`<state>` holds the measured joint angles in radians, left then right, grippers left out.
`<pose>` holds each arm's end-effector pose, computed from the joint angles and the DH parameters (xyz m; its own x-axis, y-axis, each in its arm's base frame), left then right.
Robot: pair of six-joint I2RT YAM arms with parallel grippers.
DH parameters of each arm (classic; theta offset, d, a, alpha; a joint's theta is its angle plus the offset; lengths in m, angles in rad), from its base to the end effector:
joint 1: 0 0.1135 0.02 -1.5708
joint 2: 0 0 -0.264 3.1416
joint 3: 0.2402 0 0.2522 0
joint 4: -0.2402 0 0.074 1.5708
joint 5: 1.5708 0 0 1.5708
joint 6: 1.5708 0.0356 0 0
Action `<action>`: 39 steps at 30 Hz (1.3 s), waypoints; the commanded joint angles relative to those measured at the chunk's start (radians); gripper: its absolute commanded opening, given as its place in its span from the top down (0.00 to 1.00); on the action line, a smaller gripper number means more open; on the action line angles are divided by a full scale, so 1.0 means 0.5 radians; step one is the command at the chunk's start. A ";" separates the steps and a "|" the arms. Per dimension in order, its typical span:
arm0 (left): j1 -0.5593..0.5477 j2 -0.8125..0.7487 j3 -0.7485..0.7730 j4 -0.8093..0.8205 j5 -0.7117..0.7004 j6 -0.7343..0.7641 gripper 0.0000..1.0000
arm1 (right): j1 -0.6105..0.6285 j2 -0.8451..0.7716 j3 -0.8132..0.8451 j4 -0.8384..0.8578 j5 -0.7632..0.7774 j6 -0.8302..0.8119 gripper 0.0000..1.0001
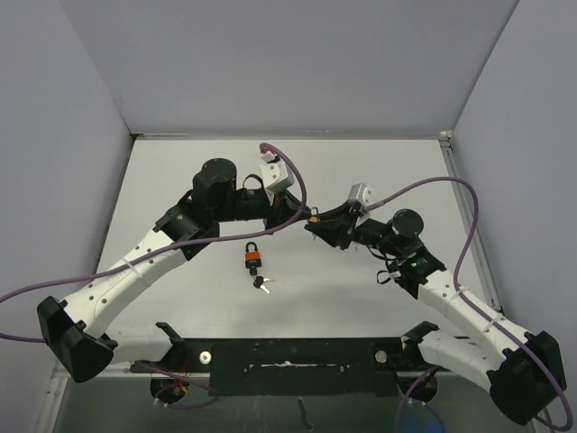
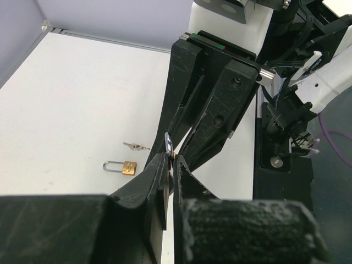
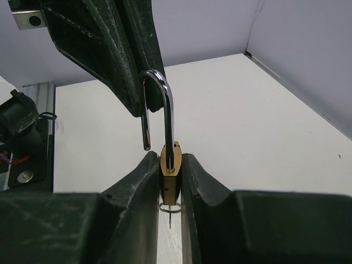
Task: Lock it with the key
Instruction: Lock the lock.
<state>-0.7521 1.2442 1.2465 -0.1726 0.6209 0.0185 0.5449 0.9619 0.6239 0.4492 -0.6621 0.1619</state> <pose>0.1915 -0.2075 0.4067 -0.1057 0.1195 -0.9872 0.9765 0.2001 -0.0803 0.1780 0.1335 0.3168 -0.0565 0.1145 -0.9918 -0.9344 0.3438 0.0929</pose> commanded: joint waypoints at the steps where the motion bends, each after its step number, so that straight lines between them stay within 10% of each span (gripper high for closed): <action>1: -0.010 -0.033 0.079 0.188 -0.021 0.002 1.00 | 0.027 -0.021 0.083 0.050 -0.029 -0.054 1.00; 7: -0.008 -0.051 0.044 0.207 -0.029 0.009 0.79 | 0.028 -0.122 0.084 -0.089 -0.060 -0.129 1.00; 25: 0.024 -0.225 -0.232 0.588 0.277 -0.012 0.67 | -0.083 -0.162 0.166 -0.200 -0.194 -0.120 1.00; 39: 0.046 -0.259 -0.299 0.705 0.158 -0.076 0.65 | -0.549 0.052 0.038 0.752 -0.798 0.688 1.00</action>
<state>-0.7403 1.1252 1.0950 0.0959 0.7292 0.0093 0.2749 0.9916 0.6449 0.6159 -0.9733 0.3862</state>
